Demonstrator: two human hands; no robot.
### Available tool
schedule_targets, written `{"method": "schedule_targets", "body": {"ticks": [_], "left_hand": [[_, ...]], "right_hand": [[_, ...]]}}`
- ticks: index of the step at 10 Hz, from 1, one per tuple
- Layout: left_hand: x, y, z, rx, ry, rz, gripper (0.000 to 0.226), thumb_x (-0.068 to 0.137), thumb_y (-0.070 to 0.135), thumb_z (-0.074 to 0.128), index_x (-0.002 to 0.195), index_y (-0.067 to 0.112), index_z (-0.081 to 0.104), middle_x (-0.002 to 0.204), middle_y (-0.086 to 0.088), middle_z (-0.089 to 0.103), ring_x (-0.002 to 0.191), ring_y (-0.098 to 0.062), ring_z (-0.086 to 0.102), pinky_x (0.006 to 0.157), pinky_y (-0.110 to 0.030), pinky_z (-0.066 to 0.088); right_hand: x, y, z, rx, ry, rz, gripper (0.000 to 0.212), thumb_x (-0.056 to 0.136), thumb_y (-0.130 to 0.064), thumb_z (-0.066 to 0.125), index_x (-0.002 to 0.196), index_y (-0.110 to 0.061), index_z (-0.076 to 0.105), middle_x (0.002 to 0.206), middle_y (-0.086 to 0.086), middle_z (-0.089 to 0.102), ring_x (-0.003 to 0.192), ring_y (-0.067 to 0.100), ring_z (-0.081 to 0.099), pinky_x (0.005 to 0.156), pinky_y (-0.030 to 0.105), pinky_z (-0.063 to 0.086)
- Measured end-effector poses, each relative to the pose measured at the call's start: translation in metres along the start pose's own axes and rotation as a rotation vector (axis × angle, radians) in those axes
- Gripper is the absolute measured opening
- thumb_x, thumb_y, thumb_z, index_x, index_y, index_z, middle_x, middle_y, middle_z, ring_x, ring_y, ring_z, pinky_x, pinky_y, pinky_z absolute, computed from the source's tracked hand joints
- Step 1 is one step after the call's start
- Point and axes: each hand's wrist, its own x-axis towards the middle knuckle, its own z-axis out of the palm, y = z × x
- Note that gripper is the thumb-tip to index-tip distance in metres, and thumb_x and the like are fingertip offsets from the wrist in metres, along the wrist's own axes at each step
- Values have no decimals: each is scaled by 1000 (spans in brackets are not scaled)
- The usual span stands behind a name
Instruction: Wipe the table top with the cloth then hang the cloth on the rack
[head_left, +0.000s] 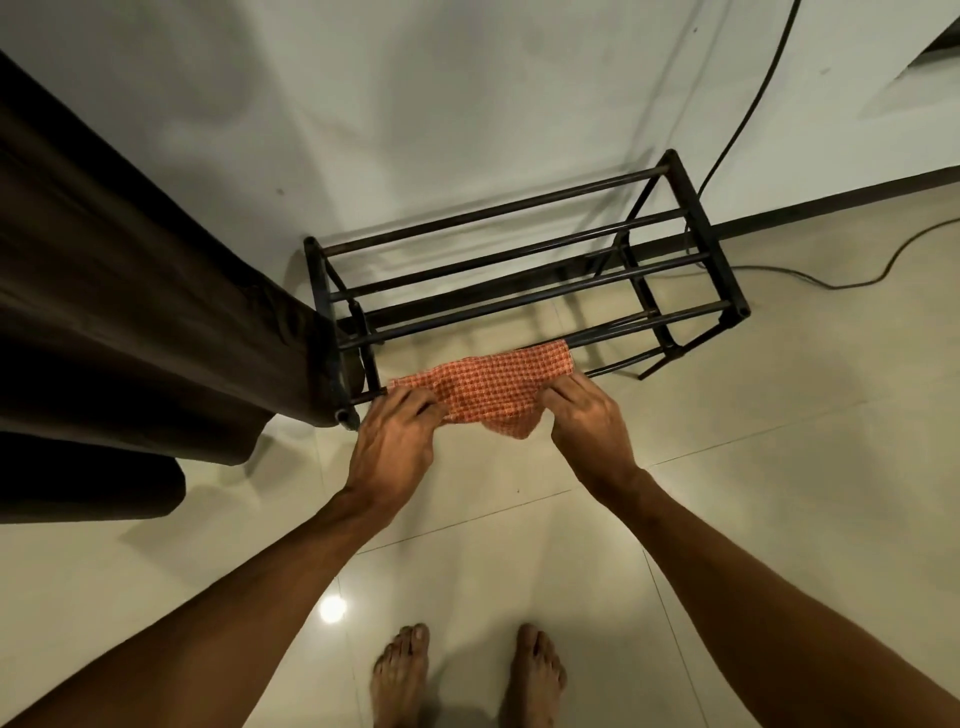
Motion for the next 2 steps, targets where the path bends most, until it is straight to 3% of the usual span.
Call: {"method": "schedule_targets", "body": {"ticks": [2], "left_hand": [[-16,15,0,-57,-80,-89,53,67,-5,84,117,9,72,123,-14,69,114,-35,65,94,-53,53]], "right_hand": [[-4,-3,-7,0,-100,140,53,68,23,71,113,-4,73,109,16,75,100,34,71,88,45,59]]}}
